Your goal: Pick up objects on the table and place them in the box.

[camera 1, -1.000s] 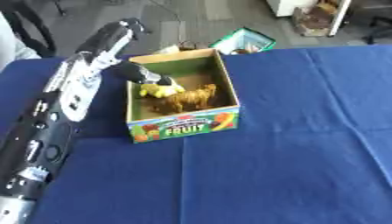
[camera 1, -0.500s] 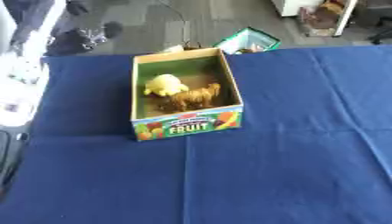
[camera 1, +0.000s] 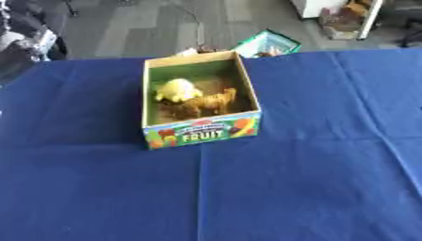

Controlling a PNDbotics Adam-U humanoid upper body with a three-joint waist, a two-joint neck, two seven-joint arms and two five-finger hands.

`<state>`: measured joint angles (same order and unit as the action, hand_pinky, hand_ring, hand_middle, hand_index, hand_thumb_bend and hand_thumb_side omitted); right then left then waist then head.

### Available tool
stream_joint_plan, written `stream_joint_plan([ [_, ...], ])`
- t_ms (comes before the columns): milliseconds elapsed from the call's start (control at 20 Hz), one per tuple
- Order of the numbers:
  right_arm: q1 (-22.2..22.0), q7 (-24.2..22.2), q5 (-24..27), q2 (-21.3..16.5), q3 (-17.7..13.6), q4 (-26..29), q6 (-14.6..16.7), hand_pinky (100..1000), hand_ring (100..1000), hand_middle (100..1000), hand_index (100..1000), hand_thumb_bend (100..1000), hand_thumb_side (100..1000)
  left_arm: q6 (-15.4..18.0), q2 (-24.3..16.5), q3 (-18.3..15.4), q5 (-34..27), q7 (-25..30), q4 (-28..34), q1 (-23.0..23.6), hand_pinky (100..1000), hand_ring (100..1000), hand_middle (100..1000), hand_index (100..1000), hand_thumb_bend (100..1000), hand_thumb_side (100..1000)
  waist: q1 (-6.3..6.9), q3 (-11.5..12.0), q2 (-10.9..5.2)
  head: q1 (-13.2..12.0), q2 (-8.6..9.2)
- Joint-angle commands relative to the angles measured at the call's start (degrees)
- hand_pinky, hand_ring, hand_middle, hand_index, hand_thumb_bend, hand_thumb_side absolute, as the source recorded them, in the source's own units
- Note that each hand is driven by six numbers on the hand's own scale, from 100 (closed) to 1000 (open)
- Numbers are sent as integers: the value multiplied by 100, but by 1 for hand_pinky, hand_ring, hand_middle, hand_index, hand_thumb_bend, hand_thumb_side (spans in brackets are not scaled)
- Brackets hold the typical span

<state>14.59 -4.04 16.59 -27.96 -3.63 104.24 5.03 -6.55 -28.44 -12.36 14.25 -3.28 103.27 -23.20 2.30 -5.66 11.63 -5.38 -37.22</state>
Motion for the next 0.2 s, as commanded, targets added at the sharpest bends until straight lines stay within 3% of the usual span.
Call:
stream_joint_plan([
  [50, 43, 5, 11, -164, -55, 66, 19, 629, 601, 617, 822, 100, 331, -92, 116, -180, -356, -184, 303, 156, 606, 558, 610, 769, 478, 614, -15, 26, -102, 61, -68],
  [200, 28, 15, -1, -142, -57, 61, 12, 629, 601, 617, 823, 100, 331, -175, 311, -218, -559, -199, 432, 373, 600, 550, 602, 766, 471, 610, -16, 65, -113, 111, -129],
])
